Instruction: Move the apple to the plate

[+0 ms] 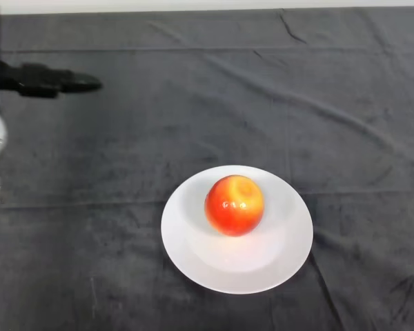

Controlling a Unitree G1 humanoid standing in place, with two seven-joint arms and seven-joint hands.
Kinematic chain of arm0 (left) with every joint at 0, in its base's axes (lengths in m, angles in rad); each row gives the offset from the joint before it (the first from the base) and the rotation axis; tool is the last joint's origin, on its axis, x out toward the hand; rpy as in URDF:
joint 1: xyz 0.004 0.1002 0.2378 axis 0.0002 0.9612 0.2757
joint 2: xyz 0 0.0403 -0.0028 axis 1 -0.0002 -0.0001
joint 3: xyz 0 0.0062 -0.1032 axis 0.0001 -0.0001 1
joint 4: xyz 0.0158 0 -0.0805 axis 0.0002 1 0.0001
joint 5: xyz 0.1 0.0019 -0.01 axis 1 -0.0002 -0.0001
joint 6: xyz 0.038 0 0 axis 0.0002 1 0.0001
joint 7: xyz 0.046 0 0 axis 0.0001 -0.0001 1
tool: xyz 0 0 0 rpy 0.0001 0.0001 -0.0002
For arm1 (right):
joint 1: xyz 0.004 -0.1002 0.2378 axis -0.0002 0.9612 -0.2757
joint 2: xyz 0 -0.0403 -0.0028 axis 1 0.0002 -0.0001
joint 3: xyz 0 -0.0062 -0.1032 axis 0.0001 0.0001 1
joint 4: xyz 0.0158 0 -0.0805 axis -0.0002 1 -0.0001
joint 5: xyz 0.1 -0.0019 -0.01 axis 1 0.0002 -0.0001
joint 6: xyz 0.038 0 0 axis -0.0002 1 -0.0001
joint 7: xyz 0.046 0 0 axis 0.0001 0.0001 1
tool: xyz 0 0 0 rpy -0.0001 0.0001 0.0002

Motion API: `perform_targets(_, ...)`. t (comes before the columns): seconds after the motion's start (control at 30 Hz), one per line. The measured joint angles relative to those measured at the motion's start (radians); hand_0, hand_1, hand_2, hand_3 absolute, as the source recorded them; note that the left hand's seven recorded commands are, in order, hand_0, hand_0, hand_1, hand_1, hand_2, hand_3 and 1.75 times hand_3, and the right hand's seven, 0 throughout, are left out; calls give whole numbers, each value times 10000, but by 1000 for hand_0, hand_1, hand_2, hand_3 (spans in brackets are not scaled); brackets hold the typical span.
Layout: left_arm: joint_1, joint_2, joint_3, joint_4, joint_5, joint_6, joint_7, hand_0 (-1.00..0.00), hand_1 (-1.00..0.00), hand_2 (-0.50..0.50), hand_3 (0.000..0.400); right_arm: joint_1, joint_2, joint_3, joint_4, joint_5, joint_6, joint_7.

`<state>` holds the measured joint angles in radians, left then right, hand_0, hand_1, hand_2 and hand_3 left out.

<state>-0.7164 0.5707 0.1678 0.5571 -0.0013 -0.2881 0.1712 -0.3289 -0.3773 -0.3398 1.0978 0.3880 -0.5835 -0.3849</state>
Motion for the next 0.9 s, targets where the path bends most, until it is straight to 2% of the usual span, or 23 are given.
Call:
perform_targets(0.23,6,627,958,2,-54,-257,537,0,0,0,0,1,0,-4,28,1,0,2)
perform_targets(0.47,394,776,1792,2,-42,-522,1239,0,0,0,0,-4,0,-7,47,1,3,10)
perform_targets(0.7,833,855,2426,209,-43,-555,1580,0,0,0,0,-5,1,-6,72,1,3,9)
perform_targets(0.9,1121,1203,2811,386,-41,-827,1866,0,0,0,0,-4,3,-4,93,1,3,12)
